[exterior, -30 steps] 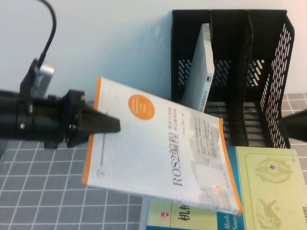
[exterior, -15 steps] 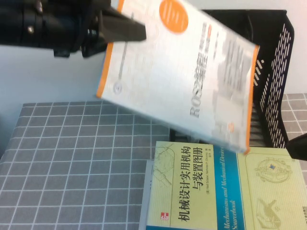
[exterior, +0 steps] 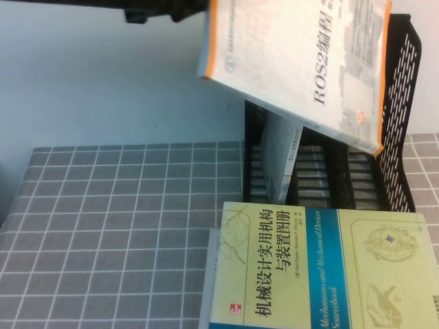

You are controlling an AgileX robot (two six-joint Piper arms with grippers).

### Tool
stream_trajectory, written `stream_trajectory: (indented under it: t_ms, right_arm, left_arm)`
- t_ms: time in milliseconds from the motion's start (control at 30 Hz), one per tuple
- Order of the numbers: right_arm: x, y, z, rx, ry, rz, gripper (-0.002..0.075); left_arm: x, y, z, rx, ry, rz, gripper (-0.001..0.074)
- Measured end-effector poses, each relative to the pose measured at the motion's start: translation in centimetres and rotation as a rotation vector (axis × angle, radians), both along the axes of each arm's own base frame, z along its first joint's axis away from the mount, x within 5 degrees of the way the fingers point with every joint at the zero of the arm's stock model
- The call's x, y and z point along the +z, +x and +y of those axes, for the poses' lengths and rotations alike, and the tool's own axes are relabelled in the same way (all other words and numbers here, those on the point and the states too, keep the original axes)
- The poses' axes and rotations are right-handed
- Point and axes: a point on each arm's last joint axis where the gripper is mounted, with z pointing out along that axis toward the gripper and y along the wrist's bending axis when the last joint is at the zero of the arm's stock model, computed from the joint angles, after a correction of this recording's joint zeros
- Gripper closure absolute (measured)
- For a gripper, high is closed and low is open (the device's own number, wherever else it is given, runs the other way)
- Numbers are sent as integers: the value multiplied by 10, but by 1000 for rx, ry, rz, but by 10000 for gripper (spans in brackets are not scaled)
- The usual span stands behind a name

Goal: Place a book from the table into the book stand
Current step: Place the book on the book shelf

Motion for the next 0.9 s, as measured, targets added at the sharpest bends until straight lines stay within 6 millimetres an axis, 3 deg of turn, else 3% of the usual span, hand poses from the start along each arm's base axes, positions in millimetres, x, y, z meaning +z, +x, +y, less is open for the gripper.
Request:
stream_trajectory:
  t_ms: [133, 367, 900]
  right_arm:
    - [7, -12, -10, -65, -34, -27, 729]
    - [16, -31, -18, -99, -32, -61, 729]
    - [16, -37, -20, -132, -21, -44, 729]
  left_arm:
    - [-13, 17, -20, 16, 75, 35, 632]
    - [-28, 39, -37, 56, 182, 41, 633]
    - [-34, 31, -32, 30, 312, 111, 633]
